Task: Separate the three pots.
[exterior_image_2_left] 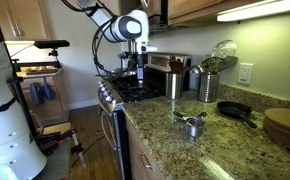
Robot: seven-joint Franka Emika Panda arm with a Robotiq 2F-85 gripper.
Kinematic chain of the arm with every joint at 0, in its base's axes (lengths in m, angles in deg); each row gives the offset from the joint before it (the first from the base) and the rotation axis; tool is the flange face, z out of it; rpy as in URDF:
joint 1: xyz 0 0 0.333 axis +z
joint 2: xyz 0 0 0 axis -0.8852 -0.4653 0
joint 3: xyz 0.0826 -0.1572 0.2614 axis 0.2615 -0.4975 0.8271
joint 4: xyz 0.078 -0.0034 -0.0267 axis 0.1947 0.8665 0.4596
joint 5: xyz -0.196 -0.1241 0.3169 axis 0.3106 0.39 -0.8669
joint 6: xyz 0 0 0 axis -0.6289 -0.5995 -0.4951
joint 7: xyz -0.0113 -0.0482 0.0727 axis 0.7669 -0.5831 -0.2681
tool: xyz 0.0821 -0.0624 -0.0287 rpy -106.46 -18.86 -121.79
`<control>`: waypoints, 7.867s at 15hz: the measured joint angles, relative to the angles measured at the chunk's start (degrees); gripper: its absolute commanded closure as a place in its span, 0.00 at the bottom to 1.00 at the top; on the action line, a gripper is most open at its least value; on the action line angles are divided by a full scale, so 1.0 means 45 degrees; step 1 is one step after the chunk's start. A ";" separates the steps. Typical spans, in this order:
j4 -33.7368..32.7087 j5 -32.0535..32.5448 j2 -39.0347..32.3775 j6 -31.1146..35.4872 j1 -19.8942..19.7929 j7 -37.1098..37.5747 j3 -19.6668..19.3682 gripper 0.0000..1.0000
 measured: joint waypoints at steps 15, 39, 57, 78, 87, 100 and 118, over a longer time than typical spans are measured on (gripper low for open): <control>0.0579 0.1928 -0.0312 0.0005 -0.0668 0.8470 -0.1674 0.00; 0.0333 -0.3301 -0.2596 0.5436 -0.2317 0.2405 -0.2559 0.00; -0.0321 -0.4900 -0.4076 0.5338 -0.2479 -0.0413 -0.2637 0.43; -0.0977 -0.3023 -0.3965 0.4126 -0.1852 -0.0452 -0.2982 0.55; -0.0980 -0.2454 -0.3944 0.3822 -0.1750 -0.0346 -0.3309 0.78; -0.0977 -0.1041 -0.3623 0.3554 -0.1327 0.0375 -0.3685 0.80; -0.0978 0.0278 -0.2679 0.2782 -0.0539 0.1341 -0.3515 0.81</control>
